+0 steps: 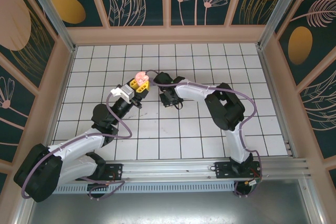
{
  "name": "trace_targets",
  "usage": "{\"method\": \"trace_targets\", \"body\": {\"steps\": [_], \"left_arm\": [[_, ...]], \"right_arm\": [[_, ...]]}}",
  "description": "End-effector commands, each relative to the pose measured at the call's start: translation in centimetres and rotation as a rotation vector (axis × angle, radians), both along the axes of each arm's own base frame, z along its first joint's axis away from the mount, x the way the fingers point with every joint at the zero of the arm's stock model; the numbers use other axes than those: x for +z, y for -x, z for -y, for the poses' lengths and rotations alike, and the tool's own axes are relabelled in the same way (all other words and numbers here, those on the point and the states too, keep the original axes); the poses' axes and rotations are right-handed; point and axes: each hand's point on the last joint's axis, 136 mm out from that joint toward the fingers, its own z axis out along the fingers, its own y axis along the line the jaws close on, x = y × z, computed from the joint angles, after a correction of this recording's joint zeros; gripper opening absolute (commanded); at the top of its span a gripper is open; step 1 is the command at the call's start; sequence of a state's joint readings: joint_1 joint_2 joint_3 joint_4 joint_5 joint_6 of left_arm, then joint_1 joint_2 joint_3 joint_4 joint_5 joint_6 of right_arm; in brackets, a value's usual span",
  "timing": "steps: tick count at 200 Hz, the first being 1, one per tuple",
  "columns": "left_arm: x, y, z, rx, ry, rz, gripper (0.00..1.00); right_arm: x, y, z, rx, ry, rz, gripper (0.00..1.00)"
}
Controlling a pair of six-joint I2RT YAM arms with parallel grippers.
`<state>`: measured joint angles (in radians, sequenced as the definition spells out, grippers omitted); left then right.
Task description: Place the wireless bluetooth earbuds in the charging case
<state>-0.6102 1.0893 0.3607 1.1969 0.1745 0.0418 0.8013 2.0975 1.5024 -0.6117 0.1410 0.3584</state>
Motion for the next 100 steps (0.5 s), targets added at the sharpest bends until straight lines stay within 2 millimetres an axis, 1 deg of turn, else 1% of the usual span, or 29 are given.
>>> {"method": "trace_targets", "body": {"steps": [1,26,58,81,100], "left_arm": [[1.0,0.2,0.2,-0.012,0.009,0.026,0.0],[1.4,0.4,0.4,-0.021,0.011,0.03,0.0],[2.1,0.5,0.4,-0.025,0.012,0.041,0.0],[2.1,0.5,0.6,-0.032,-0.002,0.043,0.0],[2.0,0.6,0.9,-0.043,-0.016,0.045,0.0]], "right_arm": [[0.3,0.4,0.6,-0.022,0.016,0.016,0.21],[3.5,-0.4,0.6,-0.039,-0.034,0.078,0.2],[8.9,-1.4,0.9,-0.069,-0.13,0.163,0.2],[13.9,-2.0,1.3,-0.09,-0.217,0.242,0.2],[18.8,-2.5,1.7,-0.101,-0.298,0.319,0.19]]}}
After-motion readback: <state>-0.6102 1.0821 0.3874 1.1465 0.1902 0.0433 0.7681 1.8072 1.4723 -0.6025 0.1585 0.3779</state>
